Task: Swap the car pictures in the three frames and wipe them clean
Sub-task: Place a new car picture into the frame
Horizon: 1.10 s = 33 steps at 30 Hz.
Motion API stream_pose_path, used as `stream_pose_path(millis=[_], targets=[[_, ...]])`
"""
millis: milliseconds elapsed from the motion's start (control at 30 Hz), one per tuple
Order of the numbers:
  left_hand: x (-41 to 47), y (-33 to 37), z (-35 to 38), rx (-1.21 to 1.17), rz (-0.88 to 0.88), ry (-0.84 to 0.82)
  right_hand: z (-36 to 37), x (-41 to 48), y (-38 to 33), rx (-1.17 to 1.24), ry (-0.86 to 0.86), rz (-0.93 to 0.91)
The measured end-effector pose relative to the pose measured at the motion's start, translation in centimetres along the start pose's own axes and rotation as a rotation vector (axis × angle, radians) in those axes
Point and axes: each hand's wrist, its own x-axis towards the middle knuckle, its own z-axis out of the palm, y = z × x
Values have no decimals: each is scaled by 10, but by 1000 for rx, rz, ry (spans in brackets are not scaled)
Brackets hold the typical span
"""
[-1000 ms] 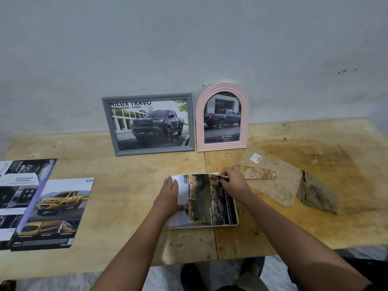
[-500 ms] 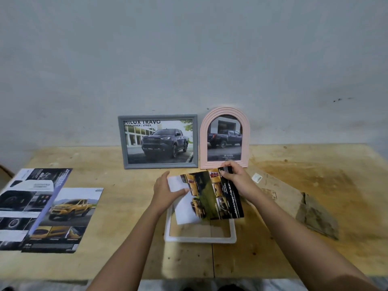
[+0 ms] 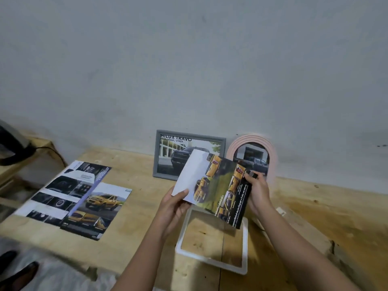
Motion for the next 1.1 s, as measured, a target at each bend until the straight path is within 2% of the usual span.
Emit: stream_pose_path(millis=[100,200,267,333,433,533,667,867,967,1100], targets=[[-14,-3,-5,-133,15,47,11,-8,26,51,-1,79],[-20,-1,-27,-199,20,188,31,-13,52,61,37,154],[-18,7,-50,-251,30,272,49,-15,70,5,69,175],[-15,20,-75,-294,33,288,75,-14,88,-67,99,170],[-11,45,-113,-227,5,274,126,-12,118,-89,150,174],[-7,75,-165,0,-55,265,198,-18,151,-49,127,234],[-8,118,-246,261,-131,400,283,-33,194,-181,-47,268],[-8,199,-370,570,-37,720,373,-51,242,-709,-548,223],[-7,226,-404,729,-43,752,406,-65,269,-919,-683,202],[0,247,-440,973,-22,695,441,-73,294,-1120,-783,231]])
